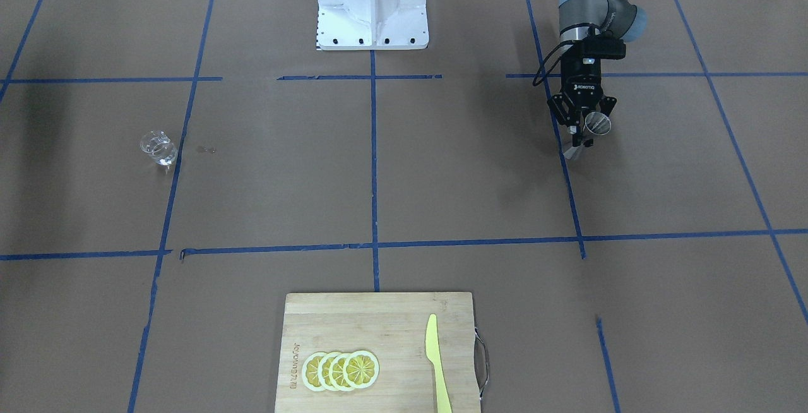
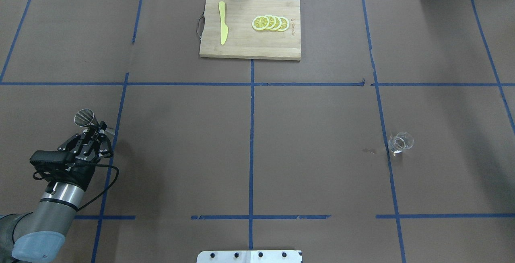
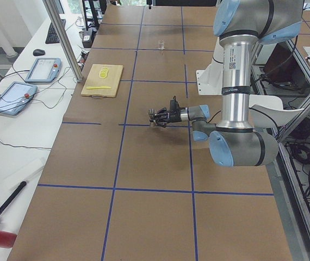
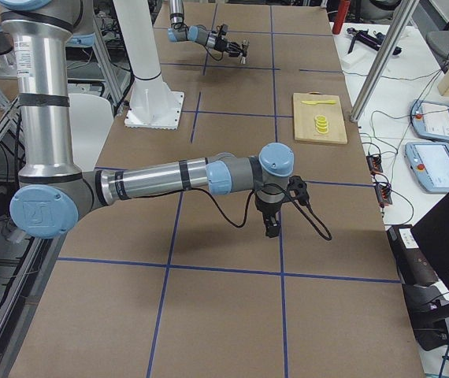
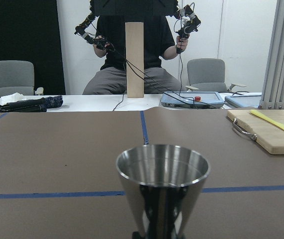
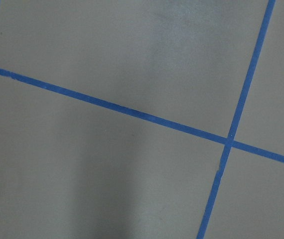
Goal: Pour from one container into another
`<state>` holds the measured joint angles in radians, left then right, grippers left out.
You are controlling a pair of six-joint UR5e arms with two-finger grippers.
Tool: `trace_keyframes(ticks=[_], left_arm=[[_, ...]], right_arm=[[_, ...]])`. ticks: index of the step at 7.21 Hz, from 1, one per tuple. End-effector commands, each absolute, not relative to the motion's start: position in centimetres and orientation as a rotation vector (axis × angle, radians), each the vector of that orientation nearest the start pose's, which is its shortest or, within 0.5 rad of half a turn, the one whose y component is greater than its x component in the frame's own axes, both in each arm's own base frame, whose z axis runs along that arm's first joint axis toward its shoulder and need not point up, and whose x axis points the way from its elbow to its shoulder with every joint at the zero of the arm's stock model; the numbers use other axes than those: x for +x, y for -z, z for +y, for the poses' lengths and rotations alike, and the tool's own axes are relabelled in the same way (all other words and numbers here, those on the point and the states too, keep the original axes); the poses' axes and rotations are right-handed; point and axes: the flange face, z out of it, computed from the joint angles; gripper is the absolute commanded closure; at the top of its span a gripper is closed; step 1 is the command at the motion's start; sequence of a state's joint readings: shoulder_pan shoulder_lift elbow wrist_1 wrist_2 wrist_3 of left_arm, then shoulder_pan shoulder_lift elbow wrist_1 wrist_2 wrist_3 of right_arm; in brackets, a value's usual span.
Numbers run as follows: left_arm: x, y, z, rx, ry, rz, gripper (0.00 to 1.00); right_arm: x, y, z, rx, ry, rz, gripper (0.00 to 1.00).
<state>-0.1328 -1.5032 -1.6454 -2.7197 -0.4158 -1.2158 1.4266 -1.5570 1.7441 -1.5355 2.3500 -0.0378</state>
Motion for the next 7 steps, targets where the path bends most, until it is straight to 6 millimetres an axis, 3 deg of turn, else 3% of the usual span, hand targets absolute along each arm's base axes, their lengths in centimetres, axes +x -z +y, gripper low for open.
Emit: trace_keyframes(ticks=[1, 3, 5, 7], left_arm=[[39.4, -49.3, -27.8, 1.261, 0.444, 0.769, 1.00], [38.1, -48.6, -27.7, 1.287, 0.460, 0.844, 1.00], [38.3, -48.0, -27.6, 1.321, 0.387, 0.798, 1.00], [38.7, -47.4, -27.6, 1.325, 0.382, 0.802, 1.00]], right_arm=[[-4.7, -54.3, -50.7, 0.232, 0.242, -0.845, 0.00], [-10.0, -53.6, -47.5, 0.320, 0.175, -0.940, 0.00], [-14.7, -52.0, -44.1, 0.390, 0.047, -1.005, 0.00], [-20.4, -47.2, -39.8, 0.484, -0.050, -0.995, 0.00]])
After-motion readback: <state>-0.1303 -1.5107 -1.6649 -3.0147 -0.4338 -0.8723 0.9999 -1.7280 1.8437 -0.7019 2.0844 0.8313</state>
